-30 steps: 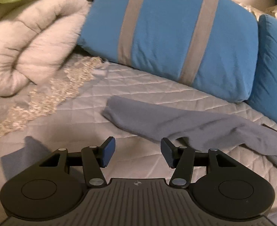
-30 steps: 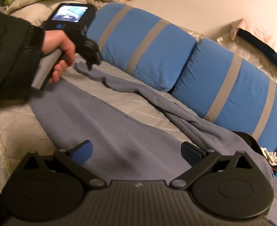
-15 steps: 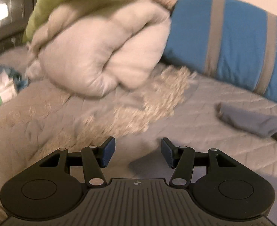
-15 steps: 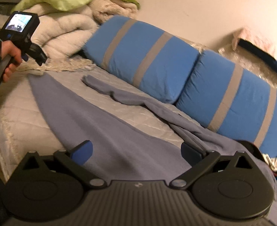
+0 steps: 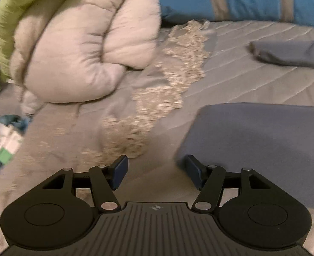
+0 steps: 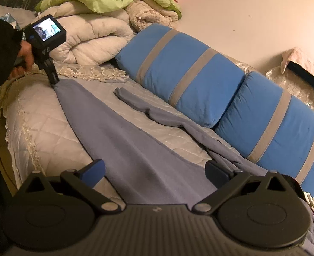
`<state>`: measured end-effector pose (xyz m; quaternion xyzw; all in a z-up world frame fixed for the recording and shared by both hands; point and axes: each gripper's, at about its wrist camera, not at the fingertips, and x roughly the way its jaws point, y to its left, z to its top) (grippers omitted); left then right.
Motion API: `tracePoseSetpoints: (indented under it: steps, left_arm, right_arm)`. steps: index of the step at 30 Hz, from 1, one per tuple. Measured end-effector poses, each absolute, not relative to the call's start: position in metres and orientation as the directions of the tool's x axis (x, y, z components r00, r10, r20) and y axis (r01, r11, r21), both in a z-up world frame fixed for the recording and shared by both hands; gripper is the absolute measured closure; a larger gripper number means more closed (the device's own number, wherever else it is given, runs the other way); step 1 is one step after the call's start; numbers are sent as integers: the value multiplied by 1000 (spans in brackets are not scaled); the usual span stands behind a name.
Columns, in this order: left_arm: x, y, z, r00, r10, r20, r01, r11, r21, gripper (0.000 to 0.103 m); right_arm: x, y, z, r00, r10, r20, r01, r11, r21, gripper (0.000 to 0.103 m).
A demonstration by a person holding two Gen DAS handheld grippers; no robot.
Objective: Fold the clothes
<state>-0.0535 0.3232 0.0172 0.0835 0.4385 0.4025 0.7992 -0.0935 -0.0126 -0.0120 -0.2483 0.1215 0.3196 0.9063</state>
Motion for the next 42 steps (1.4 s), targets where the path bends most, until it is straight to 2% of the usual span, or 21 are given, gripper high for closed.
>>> tracePoseSetpoints:
  steps: [2,8,12,15,20,28,32,35,42]
  left_arm:
    - [-54,325,21,288,731,-618,-583,646,492,44]
    - [-52,330,32,484,623,-615,-615,742,267,44]
    - [-36,326,33,390,723,-570,-699,636,328,45]
    - [-32,321,49,480,688,-545,-742,649,167,45]
    - [-1,304,65,603,583,-544,-728,682,-76,44]
    - [60,302,32,690,395,-606,-663,681,-311,44]
    - [79,321,28,674,288,-680,-679,605,-417,45]
    - [86,333,25,646,240,-725,-703,557,-442,45]
    - [87,341,12,697,126,-706,-657,507,-558,43]
  right_arm:
    - [-94,-13,-12,766,522,-376,-641,671,-374,0]
    - [-95,-12,-18,763,521,-382,-644,661,-385,0]
    - [-92,-12,-21,768,507,-390,-636,670,-382,0]
    - [-88,-11,-22,774,496,-394,-628,682,-376,0]
    - [-71,-7,-24,788,469,-399,-606,707,-365,0]
    - [-32,-18,-22,822,422,-383,-549,766,-334,0]
    - [-16,-26,-16,823,433,-367,-544,786,-293,0]
    - [-4,-33,-11,824,441,-355,-541,799,-262,0]
    - [17,-17,-11,840,436,-322,-525,802,-285,0]
